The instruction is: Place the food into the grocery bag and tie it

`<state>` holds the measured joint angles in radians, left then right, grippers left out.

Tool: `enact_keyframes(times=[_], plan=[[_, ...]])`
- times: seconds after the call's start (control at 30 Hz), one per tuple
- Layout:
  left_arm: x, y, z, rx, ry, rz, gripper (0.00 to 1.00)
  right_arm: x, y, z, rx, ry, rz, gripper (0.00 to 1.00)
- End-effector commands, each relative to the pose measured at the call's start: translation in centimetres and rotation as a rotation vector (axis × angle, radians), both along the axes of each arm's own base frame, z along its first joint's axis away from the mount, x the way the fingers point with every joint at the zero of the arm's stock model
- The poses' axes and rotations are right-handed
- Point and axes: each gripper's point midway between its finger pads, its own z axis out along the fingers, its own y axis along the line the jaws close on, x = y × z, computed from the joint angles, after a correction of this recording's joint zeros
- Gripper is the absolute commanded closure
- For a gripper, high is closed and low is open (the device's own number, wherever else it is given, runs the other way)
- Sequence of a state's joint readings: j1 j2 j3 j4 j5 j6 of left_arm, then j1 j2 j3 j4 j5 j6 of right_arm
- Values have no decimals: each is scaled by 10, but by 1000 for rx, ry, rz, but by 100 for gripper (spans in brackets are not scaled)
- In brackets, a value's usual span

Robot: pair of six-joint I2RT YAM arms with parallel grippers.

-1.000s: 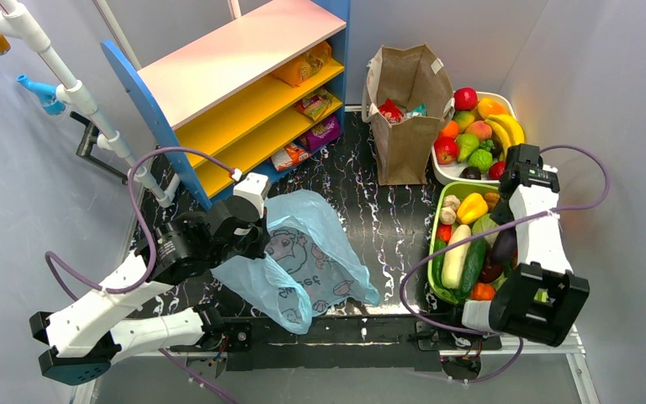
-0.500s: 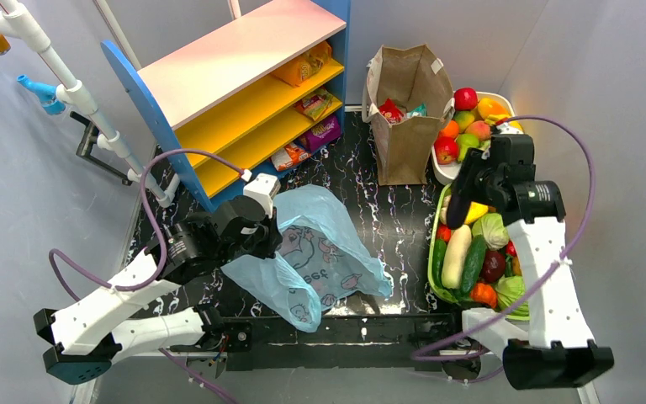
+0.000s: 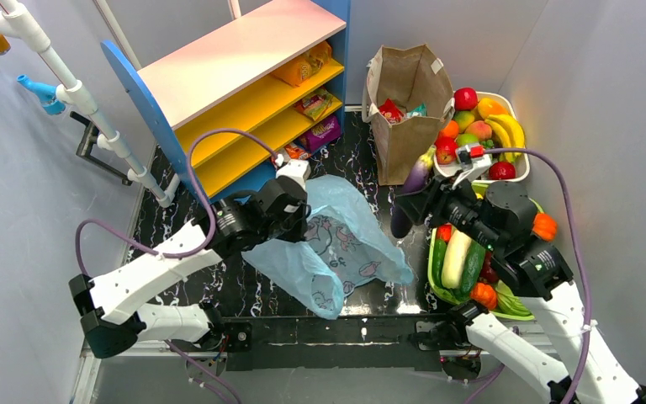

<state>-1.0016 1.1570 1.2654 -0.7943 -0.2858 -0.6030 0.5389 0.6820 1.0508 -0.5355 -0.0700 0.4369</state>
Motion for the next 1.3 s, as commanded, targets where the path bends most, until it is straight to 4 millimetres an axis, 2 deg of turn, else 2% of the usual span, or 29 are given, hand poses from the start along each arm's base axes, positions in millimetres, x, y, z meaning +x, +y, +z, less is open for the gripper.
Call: enact_keyframes(times=[0.0, 0.17, 0.27, 0.37, 0.57, 0.6, 0.63, 0.7, 0.73, 0.77, 0.87, 1.07, 1.27], plan=[[21, -14, 30, -59, -49, 75, 100, -6, 38, 35, 37, -166, 154, 99], [32, -27, 37, -76, -28, 111, 100, -17, 74, 31, 26, -232, 280, 99], [37, -31, 45, -109, -11, 136, 100, -16, 93, 23, 10, -249, 314, 99], [41, -32, 55, -163, 15, 168, 100, -11, 107, 14, -8, -275, 320, 99], [46, -28, 67, -276, 84, 220, 100, 18, 112, -8, -52, -314, 210, 96], [48, -25, 66, -294, 102, 238, 100, 20, 114, -10, -58, -316, 210, 91], [49, -24, 66, -315, 120, 247, 100, 21, 114, -13, -64, -312, 209, 81], [48, -23, 67, -366, 150, 254, 100, 21, 117, -15, -76, -303, 215, 55], [49, -22, 68, -381, 154, 255, 100, 22, 118, -15, -84, -296, 216, 39], [50, -22, 68, -389, 155, 256, 100, 23, 118, -15, -89, -293, 212, 30], [50, -21, 68, -387, 157, 253, 100, 25, 122, -14, -97, -283, 220, 24], [50, -21, 68, -386, 150, 242, 100, 24, 134, -18, -123, -236, 260, 19], [50, -20, 66, -382, 149, 240, 100, 27, 133, -3, -97, -245, 220, 16]])
